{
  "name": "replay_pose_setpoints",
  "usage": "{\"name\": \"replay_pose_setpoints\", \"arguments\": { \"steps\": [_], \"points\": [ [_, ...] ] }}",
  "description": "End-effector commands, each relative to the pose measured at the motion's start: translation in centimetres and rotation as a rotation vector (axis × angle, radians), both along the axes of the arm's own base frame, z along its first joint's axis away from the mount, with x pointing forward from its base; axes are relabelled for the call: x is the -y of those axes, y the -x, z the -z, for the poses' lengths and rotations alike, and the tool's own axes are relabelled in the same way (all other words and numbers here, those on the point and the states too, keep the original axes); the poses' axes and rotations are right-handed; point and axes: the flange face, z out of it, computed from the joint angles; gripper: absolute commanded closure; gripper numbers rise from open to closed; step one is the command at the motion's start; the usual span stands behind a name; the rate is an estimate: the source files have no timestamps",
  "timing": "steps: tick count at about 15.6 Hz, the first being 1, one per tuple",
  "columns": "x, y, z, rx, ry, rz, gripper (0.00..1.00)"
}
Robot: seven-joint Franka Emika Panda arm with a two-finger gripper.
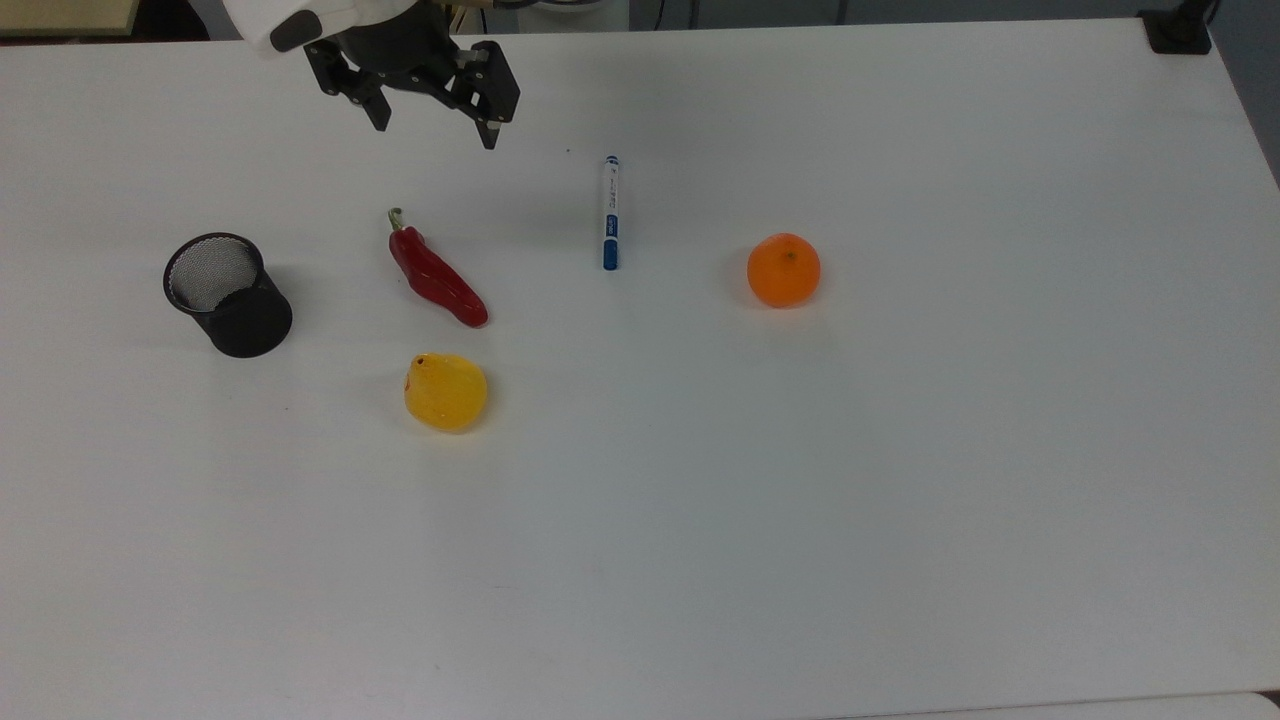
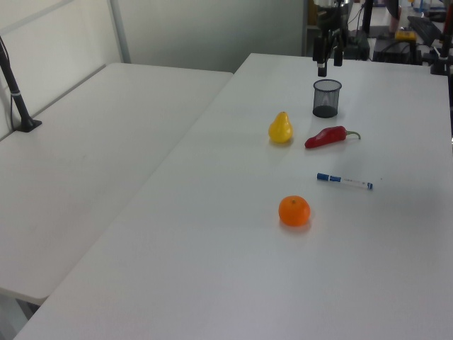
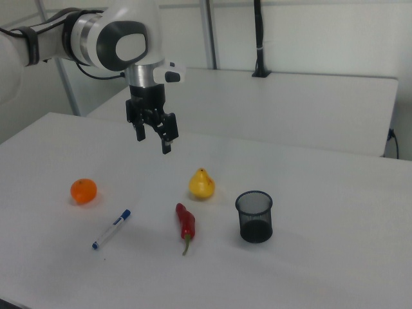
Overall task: Take marker pen
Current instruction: 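Open the gripper, release the marker and raise the arm away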
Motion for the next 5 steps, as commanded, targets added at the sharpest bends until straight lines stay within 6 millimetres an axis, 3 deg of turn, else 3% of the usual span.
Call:
{"name": "replay_pose_setpoints", "arguments": {
  "steps": [1, 5],
  "points": [
    [0.14, 1.43, -0.72, -0.042, -0.016, 0.000, 0.00],
    [0.22, 1.66, -1.53, -0.036, -0.014, 0.004, 0.00]
  ]
}}
